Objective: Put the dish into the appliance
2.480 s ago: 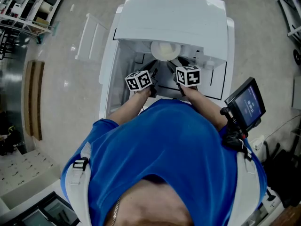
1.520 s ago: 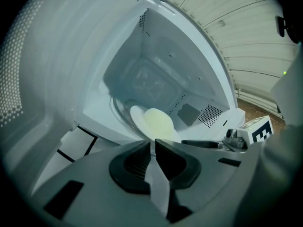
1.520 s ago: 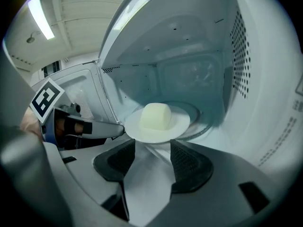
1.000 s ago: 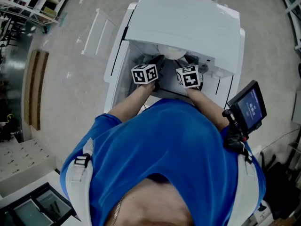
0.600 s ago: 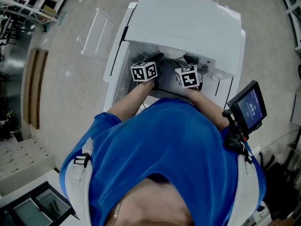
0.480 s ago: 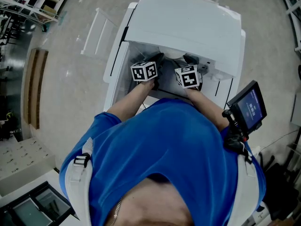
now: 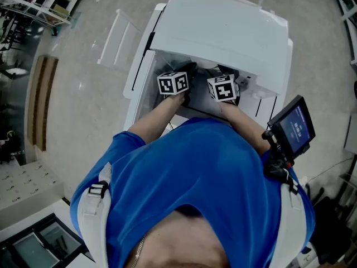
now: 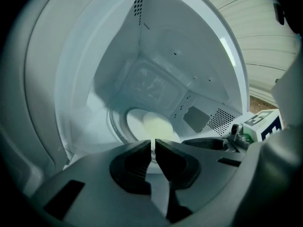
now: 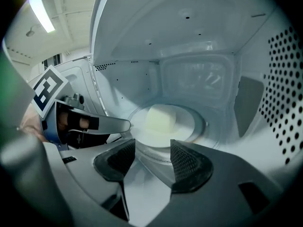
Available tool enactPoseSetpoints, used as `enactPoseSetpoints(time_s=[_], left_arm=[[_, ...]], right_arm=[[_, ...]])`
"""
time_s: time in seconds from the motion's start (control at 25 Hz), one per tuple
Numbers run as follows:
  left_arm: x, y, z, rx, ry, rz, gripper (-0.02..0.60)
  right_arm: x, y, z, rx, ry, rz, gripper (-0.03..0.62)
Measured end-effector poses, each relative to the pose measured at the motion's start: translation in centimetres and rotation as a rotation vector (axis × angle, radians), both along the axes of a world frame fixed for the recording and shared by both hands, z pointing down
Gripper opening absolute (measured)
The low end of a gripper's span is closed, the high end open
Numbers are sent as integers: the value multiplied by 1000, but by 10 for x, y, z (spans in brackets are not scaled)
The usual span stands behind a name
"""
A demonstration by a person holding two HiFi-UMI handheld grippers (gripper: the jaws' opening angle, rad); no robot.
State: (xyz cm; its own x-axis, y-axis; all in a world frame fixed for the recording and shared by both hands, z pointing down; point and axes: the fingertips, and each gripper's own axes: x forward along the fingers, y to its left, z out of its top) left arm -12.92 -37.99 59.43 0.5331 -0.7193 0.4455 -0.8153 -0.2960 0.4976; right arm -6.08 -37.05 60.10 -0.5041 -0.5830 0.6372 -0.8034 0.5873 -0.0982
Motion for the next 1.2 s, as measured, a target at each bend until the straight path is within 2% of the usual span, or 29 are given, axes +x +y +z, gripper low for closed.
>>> enactPoseSetpoints(time_s=[0.76,1.2], left_arm=[[-1,-9,-2,-2,-2,-11,34],[-11,2,-11,37,-7,-34,34]], right_arm=[[-1,-8,-3,2,2,12,238],[1,-5,-7,32,-11,29,238]])
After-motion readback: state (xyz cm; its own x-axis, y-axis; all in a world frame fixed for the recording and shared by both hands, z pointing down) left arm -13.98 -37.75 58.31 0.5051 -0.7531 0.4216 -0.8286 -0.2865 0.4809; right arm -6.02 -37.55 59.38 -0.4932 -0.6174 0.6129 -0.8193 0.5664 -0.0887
